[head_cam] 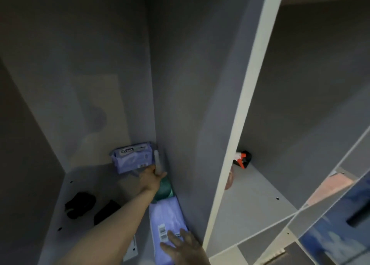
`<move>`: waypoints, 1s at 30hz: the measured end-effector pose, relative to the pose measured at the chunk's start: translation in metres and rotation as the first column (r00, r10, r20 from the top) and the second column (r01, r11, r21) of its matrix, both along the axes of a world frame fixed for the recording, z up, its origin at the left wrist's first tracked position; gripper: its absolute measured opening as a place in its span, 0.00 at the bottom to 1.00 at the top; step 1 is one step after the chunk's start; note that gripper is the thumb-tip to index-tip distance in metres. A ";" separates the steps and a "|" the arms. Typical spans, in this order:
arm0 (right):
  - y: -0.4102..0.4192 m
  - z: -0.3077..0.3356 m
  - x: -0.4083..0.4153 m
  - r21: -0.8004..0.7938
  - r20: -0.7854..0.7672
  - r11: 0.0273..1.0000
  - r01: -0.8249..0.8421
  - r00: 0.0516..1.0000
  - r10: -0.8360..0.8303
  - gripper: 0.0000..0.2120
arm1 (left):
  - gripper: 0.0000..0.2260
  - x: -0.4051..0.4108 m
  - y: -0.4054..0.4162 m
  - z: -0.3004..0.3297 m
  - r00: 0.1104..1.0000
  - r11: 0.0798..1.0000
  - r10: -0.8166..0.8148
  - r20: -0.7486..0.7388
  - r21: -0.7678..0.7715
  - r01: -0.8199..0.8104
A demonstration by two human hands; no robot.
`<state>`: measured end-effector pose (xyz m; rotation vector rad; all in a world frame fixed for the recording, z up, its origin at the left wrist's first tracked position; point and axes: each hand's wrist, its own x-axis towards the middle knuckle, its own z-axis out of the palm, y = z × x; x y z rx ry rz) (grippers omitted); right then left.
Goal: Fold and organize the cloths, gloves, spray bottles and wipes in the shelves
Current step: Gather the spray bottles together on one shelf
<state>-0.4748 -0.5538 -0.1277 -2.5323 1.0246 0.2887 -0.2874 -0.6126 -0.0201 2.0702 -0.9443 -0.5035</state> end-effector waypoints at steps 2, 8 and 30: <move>0.021 0.065 -0.008 -0.147 0.105 0.989 0.035 0.994 -0.020 0.31 | 0.13 -0.007 0.001 -0.002 1.000 1.000 -0.010 -0.012 -0.013 0.009; 0.032 0.064 -0.015 -0.111 -0.002 0.991 -0.074 0.997 0.074 0.35 | 0.14 -0.010 0.007 -0.007 1.000 1.000 -0.006 -0.016 0.022 0.007; 0.045 0.078 -0.039 0.506 0.275 0.859 -0.075 0.958 -0.078 0.31 | 0.54 -0.063 0.130 -0.074 0.983 0.914 0.053 -0.176 0.405 0.023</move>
